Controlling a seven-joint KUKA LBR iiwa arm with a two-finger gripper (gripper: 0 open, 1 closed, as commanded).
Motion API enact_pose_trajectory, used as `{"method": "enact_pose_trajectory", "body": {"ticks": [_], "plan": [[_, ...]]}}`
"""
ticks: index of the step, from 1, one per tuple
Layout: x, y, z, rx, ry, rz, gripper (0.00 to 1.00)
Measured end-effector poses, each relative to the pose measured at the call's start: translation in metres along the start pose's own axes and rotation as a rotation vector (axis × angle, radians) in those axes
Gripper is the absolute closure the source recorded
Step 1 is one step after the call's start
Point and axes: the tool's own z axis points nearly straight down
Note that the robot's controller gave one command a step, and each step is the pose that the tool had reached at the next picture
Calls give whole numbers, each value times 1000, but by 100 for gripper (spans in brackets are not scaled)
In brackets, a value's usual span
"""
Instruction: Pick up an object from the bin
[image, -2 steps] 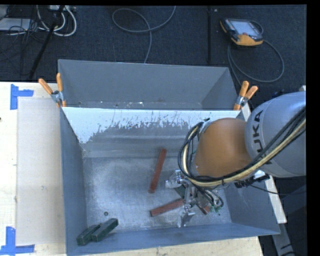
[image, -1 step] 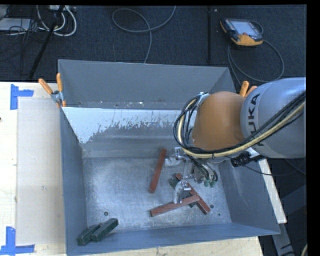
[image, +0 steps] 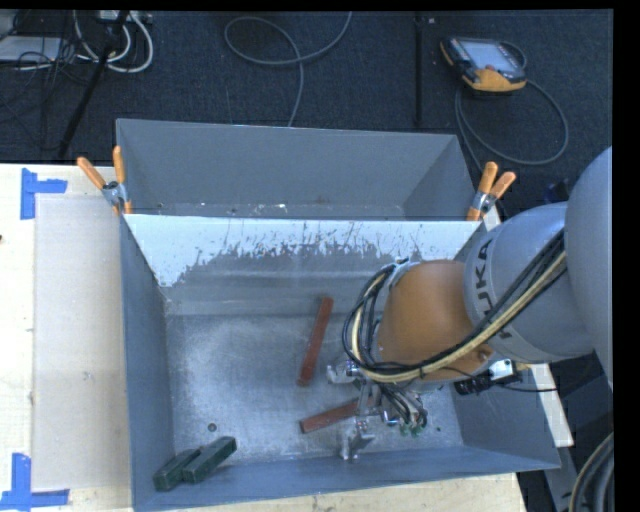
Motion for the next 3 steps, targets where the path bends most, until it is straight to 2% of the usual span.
{"method": "enact_pose_trajectory", "body": {"ticks": [1, 3], "plan": [[0, 1, -4, 0, -8, -194, 100], [1, 1, -5, 0, -6, -193, 100]]}}
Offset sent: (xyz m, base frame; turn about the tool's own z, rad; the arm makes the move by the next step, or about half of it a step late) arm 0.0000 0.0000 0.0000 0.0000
